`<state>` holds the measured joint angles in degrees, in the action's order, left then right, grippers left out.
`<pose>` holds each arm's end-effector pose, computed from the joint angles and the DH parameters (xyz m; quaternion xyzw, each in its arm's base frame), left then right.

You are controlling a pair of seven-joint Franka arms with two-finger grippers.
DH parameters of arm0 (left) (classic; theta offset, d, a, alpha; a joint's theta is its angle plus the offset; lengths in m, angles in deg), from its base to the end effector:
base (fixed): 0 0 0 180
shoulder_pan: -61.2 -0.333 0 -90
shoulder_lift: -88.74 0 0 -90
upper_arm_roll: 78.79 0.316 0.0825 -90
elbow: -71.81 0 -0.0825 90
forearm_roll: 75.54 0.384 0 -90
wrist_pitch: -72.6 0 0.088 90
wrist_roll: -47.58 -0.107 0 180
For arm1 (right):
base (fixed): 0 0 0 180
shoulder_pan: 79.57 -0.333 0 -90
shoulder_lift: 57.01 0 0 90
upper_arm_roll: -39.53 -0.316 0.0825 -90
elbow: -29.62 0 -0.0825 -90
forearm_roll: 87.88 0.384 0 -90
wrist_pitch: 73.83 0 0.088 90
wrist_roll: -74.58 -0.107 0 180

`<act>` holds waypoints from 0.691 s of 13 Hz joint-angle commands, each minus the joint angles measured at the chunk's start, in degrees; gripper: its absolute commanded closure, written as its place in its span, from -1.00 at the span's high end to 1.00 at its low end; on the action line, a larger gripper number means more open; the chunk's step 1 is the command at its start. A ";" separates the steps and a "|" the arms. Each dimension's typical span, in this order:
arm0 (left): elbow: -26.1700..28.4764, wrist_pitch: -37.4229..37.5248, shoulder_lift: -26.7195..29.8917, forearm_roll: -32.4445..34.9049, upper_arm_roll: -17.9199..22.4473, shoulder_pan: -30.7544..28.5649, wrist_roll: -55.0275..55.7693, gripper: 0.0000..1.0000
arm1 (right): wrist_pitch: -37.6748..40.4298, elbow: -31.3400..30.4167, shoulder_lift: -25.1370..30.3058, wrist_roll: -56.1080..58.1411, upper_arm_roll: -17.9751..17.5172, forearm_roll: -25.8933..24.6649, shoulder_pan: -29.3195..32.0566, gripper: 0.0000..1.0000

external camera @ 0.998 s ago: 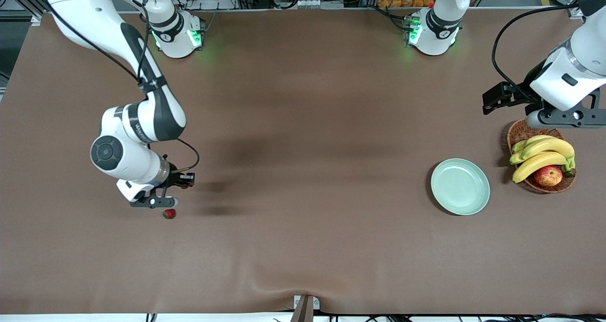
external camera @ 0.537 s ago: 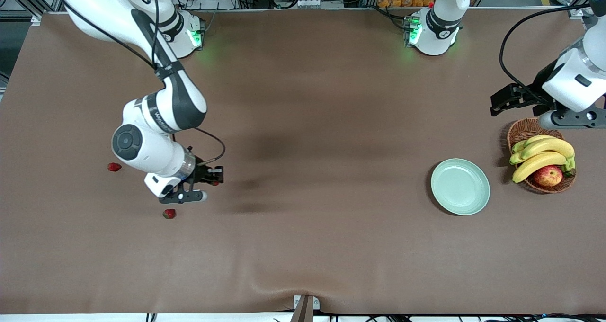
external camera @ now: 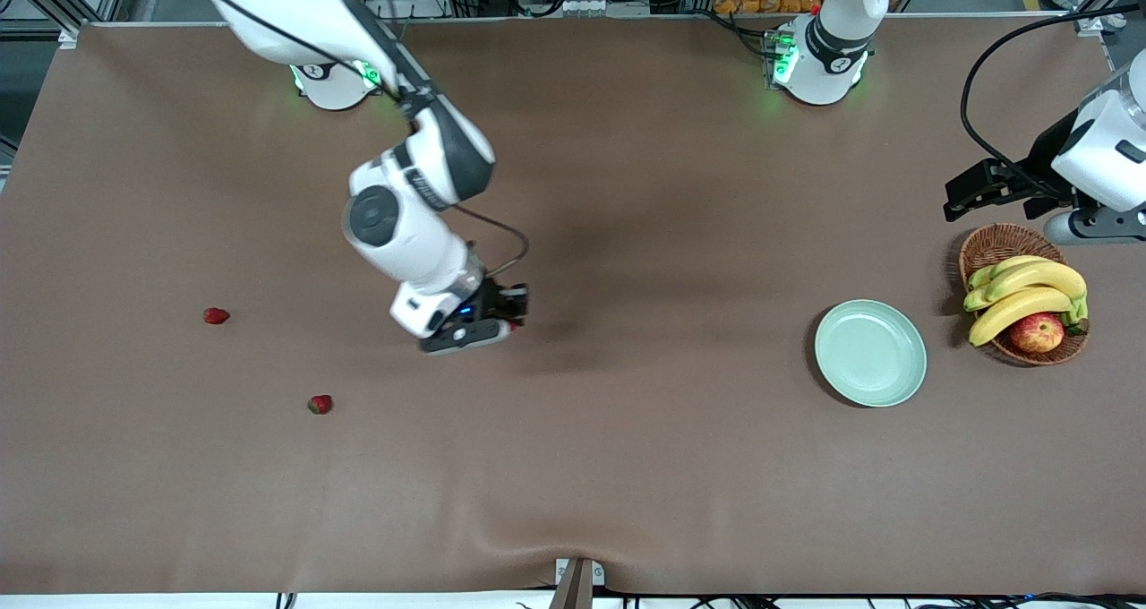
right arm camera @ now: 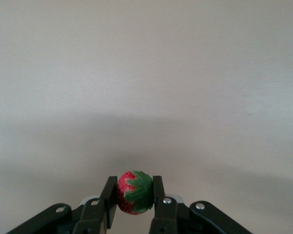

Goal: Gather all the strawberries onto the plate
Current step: 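Carry the strawberry with the right gripper to mid-table while the left gripper approaches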

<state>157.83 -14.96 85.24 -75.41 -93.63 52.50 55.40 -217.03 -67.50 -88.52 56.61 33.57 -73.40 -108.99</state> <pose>0.5659 -0.0558 0.6203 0.9997 0.0148 -0.0168 0.0047 0.5760 0.3960 0.3041 -0.9844 -0.0482 -0.0610 0.1577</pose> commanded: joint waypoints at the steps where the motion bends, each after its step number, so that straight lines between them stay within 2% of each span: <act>1: -0.06 -0.33 0.69 -0.31 -0.20 -0.44 -0.61 1.00 | -4.09 3.77 -4.68 -5.83 0.52 0.72 -3.27 -1.00; 6: -0.07 -0.42 0.60 -0.57 -0.28 -0.18 -0.53 1.00 | -5.68 12.83 -12.42 -14.28 0.60 0.55 -8.46 -1.00; 9: 0.38 -0.42 0.52 -0.31 -0.37 -0.09 -0.53 1.00 | -12.70 13.10 -15.85 -17.00 0.60 0.64 -10.74 -1.00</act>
<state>157.78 -15.04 85.25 -75.41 -93.81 52.60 55.40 -226.79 -57.24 -100.85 42.07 33.61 -73.39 -117.91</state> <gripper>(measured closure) 0.000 0.665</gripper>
